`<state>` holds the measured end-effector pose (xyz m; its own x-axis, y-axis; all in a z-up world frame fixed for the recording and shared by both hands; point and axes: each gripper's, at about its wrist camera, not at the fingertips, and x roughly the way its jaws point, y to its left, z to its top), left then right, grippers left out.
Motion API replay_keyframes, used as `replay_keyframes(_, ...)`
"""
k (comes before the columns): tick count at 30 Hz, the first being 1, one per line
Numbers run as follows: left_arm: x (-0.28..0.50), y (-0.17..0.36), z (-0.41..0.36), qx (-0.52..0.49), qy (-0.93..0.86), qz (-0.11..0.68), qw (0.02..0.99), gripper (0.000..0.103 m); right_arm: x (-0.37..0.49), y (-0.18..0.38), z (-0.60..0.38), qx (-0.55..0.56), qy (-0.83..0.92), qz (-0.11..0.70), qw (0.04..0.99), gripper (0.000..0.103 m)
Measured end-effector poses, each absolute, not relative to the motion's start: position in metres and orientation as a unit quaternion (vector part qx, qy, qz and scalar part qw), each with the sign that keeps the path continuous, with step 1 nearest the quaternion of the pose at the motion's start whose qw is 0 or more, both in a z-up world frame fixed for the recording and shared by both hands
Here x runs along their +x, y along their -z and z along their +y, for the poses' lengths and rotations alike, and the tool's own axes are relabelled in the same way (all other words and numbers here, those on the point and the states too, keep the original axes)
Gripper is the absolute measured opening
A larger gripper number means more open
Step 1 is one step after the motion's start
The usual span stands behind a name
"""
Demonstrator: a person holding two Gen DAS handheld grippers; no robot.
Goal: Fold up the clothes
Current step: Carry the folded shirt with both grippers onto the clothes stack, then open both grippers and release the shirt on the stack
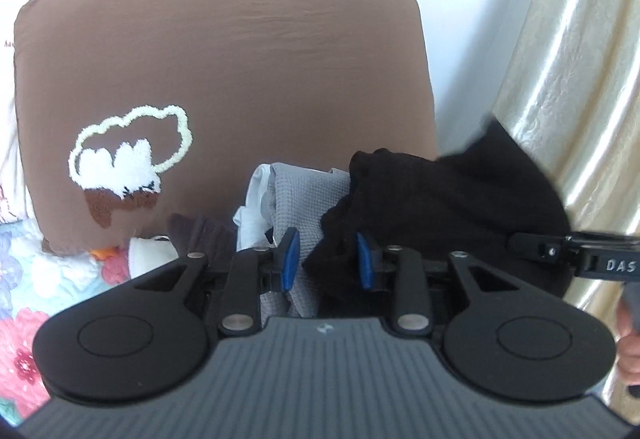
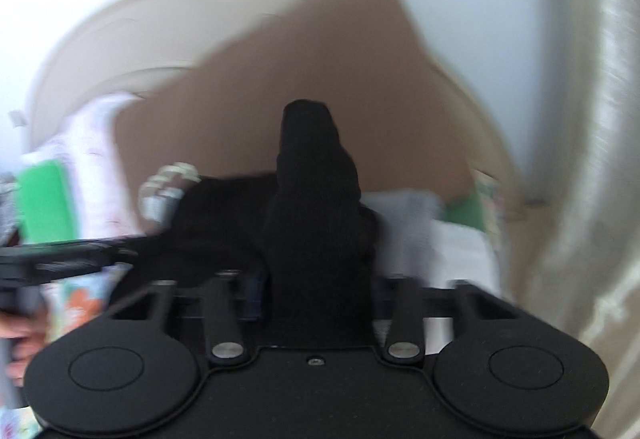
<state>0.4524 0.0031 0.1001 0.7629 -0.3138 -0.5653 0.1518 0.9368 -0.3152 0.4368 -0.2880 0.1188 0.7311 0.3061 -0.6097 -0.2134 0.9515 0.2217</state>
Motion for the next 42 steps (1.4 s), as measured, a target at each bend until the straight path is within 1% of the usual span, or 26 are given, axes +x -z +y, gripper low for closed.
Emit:
replay_keyframes(2,0.453,-0.101,0.001,-0.123,0.126,0.316,0.932,0.035,0.429,-0.121,-0.297,0.076,-0.105,0.315,0.940,0.075)
replay_keyframes(4,0.453,-0.102,-0.002,-0.111,0.122,0.308,0.937,0.035,0.421,-0.129,-0.296,0.056,-0.083,0.279,0.955,0.075)
replay_keyframes(6,0.450,-0.104,-0.003,-0.091,0.116,0.286,0.947,0.035,0.415,-0.138,-0.289,0.032,-0.084,0.251,0.964,0.067)
replay_keyframes(8,0.447,-0.104,-0.004,-0.072,0.105,0.265,0.956,0.035,0.407,-0.145,-0.281,0.022,-0.105,0.222,0.969,0.062)
replay_keyframes(9,0.446,-0.103,-0.002,-0.074,0.103,0.263,0.956,0.035,0.404,-0.147,-0.276,0.016,-0.122,0.209,0.970,0.062)
replay_keyframes(11,0.447,-0.100,0.004,-0.086,0.102,0.265,0.955,0.035,0.404,-0.141,-0.264,0.001,-0.162,0.213,0.963,0.062)
replay_keyframes(12,0.448,-0.098,0.008,-0.095,0.102,0.268,0.953,0.035,0.407,-0.136,-0.257,-0.009,-0.172,0.224,0.959,0.060)
replay_keyframes(14,0.450,-0.094,0.013,-0.106,0.093,0.276,0.951,0.035,0.418,-0.124,-0.246,-0.034,-0.155,0.241,0.957,0.060)
replay_keyframes(16,0.453,-0.089,0.013,-0.097,0.077,0.293,0.948,0.035,0.428,-0.112,-0.239,-0.051,-0.130,0.252,0.958,0.061)
replay_keyframes(18,0.454,-0.085,0.016,-0.100,0.073,0.300,0.946,0.035,0.436,-0.108,-0.238,-0.035,-0.102,0.260,0.960,0.065)
replay_keyframes(20,0.448,-0.086,0.025,-0.125,0.073,0.292,0.945,0.037,0.431,-0.111,-0.236,-0.015,-0.089,0.254,0.963,0.065)
replay_keyframes(22,0.441,-0.090,0.031,-0.137,0.067,0.290,0.945,0.047,0.423,-0.115,-0.235,0.005,-0.081,0.240,0.967,0.066)
replay_keyframes(23,0.437,-0.092,0.033,-0.138,0.063,0.289,0.945,0.049,0.416,-0.117,-0.236,0.019,-0.076,0.232,0.970,0.068)
replay_keyframes(24,0.431,-0.096,0.033,-0.130,0.063,0.281,0.949,0.055,0.405,-0.120,-0.238,0.037,-0.070,0.221,0.972,0.072)
replay_keyframes(25,0.423,-0.100,0.033,-0.119,0.057,0.277,0.952,0.064,0.393,-0.122,-0.239,0.052,-0.064,0.211,0.974,0.075)
replay_keyframes(27,0.406,-0.109,0.030,-0.098,0.048,0.276,0.955,0.071,0.367,-0.127,-0.238,0.071,-0.048,0.200,0.976,0.085)
replay_keyframes(29,0.384,-0.115,0.027,-0.078,0.046,0.281,0.955,0.072,0.339,-0.129,-0.236,0.080,-0.032,0.201,0.976,0.089)
replay_keyframes(31,0.355,-0.118,0.026,-0.061,0.051,0.290,0.954,0.080,0.306,-0.127,-0.236,0.087,-0.035,0.212,0.973,0.091)
replay_keyframes(33,0.321,-0.119,0.026,-0.053,0.055,0.295,0.953,0.084,0.274,-0.125,-0.239,0.085,-0.039,0.224,0.970,0.092)
replay_keyframes(35,0.284,-0.118,0.024,-0.037,0.054,0.300,0.952,0.085,0.246,-0.124,-0.241,0.080,-0.031,0.226,0.970,0.092)
replay_keyframes(37,0.251,-0.113,0.018,-0.019,0.025,0.300,0.953,0.089,0.219,-0.125,-0.242,0.081,-0.007,0.221,0.972,0.092)
replay_keyframes(42,0.183,-0.105,0.002,-0.009,0.019,0.334,0.942,0.089,0.164,-0.132,-0.247,0.094,-0.019,0.246,0.965,0.093)
